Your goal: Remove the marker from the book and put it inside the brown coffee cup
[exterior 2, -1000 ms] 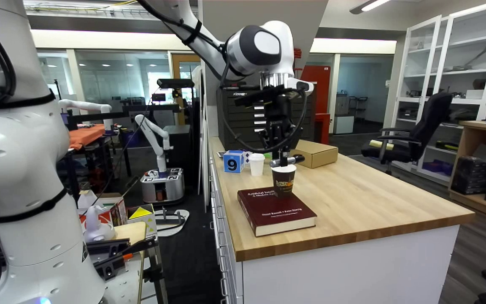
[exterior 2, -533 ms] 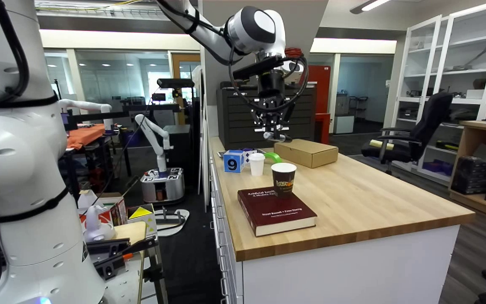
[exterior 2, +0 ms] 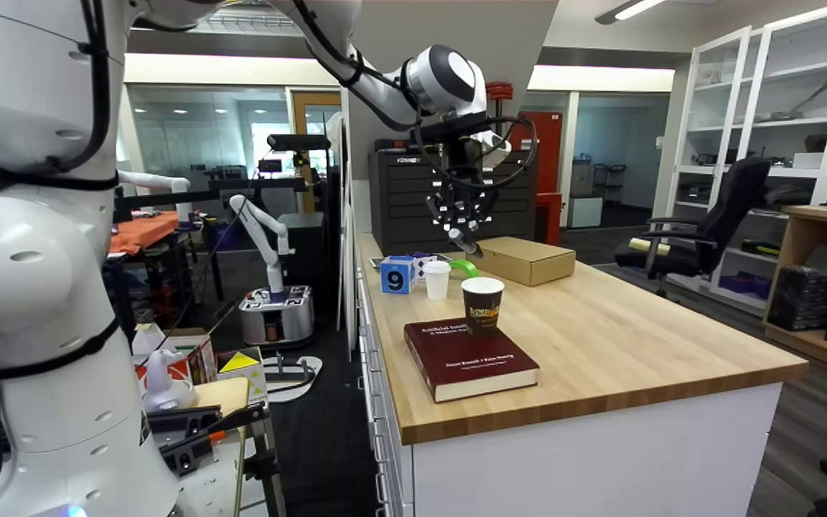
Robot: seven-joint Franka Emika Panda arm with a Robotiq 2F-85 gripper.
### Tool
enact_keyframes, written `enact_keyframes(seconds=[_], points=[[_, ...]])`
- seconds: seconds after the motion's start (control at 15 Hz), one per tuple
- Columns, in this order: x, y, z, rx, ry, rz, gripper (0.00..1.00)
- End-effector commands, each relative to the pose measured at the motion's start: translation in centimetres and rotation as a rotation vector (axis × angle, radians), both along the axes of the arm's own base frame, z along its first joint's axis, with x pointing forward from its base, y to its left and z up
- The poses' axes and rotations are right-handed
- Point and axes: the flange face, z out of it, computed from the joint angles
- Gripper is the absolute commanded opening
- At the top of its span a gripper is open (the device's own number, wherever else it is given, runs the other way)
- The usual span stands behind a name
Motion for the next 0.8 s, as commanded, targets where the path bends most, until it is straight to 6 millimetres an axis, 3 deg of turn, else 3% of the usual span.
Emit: enact_keyframes(seconds=[0.0, 0.73], points=[[1.9, 1.8, -1.1, -0.041, 0.072, 0.069, 0.06], [4.9, 6.1, -7.8, -0.181, 0.228, 0.253, 0.06]])
